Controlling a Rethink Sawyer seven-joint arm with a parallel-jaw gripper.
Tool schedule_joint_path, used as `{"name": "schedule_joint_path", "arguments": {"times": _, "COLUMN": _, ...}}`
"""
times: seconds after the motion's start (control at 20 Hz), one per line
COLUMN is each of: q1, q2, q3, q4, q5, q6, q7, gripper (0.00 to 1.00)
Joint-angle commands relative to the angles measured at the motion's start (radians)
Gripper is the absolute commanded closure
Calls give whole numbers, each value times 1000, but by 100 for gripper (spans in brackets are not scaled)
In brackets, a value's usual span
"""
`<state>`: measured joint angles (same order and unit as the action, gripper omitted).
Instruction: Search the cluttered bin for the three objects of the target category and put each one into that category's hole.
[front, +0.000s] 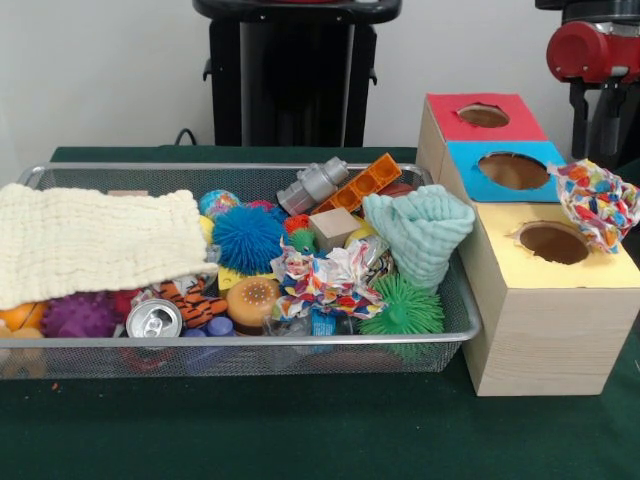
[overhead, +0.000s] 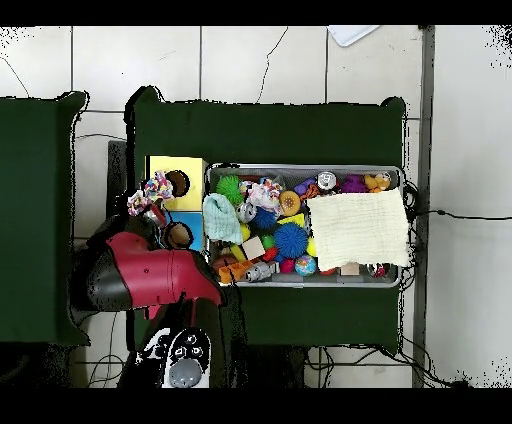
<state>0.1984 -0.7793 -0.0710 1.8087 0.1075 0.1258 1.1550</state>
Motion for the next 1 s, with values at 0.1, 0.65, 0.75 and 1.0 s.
{"name": "schedule_joint_path", "arguments": {"times": 0.1, "q1": -19, "q2": 15, "q3": 48, "q4": -25, "q5": -32, "q6": 101, "q7": 143, "gripper": 0}}
{"name": "schedule_joint_path", "arguments": {"times": 0.65, "q1": 6, "q2": 14, "q3": 26, "q4": -42, "q5": -25, "q6": 127, "q7": 151, "gripper": 0}}
{"name": "schedule_joint_path", "arguments": {"times": 0.75, "q1": 14, "q2": 11, "q3": 20, "q4": -46, "q5": -22, "q6": 137, "q7": 154, "gripper": 0}}
{"name": "schedule_joint_path", "arguments": {"times": 1.0, "q1": 25, "q2": 2, "q3": 9, "q4": -42, "q5": -6, "q6": 148, "q7": 174, "gripper": 0}}
